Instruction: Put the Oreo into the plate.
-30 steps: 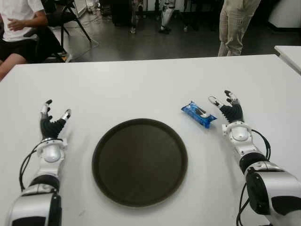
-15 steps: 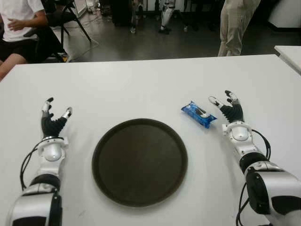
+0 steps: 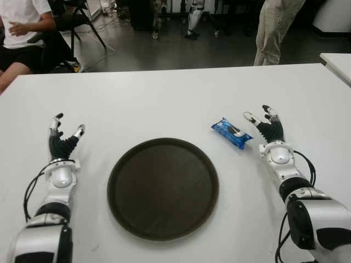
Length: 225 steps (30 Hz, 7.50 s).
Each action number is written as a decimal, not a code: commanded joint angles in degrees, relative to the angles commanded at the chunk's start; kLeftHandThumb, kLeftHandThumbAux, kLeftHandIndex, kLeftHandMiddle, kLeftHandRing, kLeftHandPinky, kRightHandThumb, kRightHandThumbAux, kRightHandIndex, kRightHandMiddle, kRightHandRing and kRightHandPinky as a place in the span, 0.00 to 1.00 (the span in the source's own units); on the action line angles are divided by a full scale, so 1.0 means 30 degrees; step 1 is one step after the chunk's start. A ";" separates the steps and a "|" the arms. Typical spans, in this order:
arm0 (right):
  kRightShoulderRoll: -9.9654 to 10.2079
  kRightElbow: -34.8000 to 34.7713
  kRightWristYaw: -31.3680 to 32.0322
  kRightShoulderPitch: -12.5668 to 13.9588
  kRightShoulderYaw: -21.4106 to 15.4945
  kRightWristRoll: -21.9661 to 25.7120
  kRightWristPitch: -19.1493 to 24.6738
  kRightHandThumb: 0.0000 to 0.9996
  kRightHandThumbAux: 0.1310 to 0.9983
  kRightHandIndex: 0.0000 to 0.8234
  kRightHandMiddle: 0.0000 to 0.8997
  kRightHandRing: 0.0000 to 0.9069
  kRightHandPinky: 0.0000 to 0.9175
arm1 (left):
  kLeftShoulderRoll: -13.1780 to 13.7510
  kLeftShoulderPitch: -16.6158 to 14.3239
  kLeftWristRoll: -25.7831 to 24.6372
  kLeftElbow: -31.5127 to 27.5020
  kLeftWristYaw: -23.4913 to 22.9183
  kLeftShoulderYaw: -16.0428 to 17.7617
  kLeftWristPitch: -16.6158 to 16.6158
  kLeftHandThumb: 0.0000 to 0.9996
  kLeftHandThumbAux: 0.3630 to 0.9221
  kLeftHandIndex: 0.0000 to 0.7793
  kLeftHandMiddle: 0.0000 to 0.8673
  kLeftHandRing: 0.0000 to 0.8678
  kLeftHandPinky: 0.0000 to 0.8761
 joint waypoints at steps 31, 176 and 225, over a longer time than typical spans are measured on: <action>0.0044 -0.0052 -0.0254 0.0005 0.0085 -0.0069 -0.0114 0.00 0.44 0.08 0.01 0.00 0.00 | -0.0048 -0.0044 0.0202 -0.0033 0.0421 -0.0105 0.0187 0.00 0.56 0.01 0.01 0.00 0.00; -0.1932 -1.4146 0.3784 0.1194 0.6481 -0.6469 1.1250 0.00 0.64 0.06 0.08 0.07 0.06 | -0.0134 -0.0396 0.1429 -0.0324 0.1313 -0.1211 0.0697 0.00 0.37 0.00 0.00 0.00 0.00; 0.0446 -0.9420 0.7044 -0.3406 0.9778 -0.8854 1.6542 0.00 0.55 0.20 0.18 0.12 0.00 | -0.0354 -0.0248 0.1668 -0.0978 0.1979 -0.1298 0.1406 0.00 0.34 0.00 0.00 0.00 0.00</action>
